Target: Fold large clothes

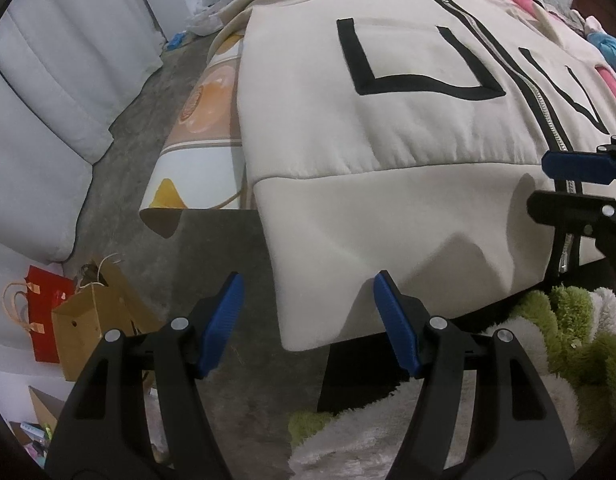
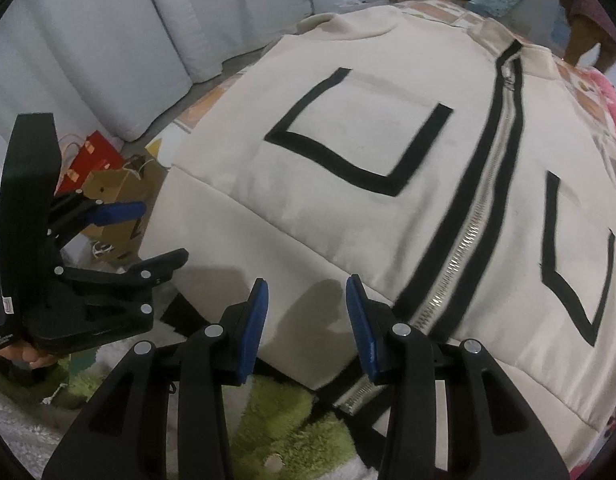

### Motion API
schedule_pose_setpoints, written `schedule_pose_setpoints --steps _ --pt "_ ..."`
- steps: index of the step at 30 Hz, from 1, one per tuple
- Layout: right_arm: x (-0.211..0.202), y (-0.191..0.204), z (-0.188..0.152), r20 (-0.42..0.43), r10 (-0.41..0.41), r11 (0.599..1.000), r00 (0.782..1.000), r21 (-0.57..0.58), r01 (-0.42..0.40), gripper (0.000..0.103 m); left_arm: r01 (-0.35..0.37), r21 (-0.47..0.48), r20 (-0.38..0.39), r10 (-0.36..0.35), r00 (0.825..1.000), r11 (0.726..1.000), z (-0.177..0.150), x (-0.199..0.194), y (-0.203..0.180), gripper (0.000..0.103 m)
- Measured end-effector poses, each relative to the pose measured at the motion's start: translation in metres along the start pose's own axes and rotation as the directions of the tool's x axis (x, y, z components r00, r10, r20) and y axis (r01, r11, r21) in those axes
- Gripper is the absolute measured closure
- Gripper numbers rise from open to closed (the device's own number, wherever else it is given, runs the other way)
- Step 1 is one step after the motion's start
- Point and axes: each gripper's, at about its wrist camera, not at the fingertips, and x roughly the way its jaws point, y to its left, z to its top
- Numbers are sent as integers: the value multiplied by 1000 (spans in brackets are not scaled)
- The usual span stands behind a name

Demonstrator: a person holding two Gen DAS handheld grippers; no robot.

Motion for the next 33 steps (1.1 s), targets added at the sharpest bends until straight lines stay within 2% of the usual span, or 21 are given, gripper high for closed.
schedule_pose_setpoints --steps 14,18,26,33 --pt "11 16 16 -6 48 997 999 -55 -48 63 -27 -68 -3 26 1000 997 6 -4 17 39" --pt "9 24 27 17 60 995 998 -84 -58 63 -19 -119 16 21 1000 993 10 -11 35 39" --pt "8 48 73 81 70 985 994 -163 -56 63 -53 -203 96 73 993 978 29 -25 83 39" --pt "13 59 77 72 66 986 995 -157 -54 63 -9 -277 147 51 988 961 58 -18 125 39"
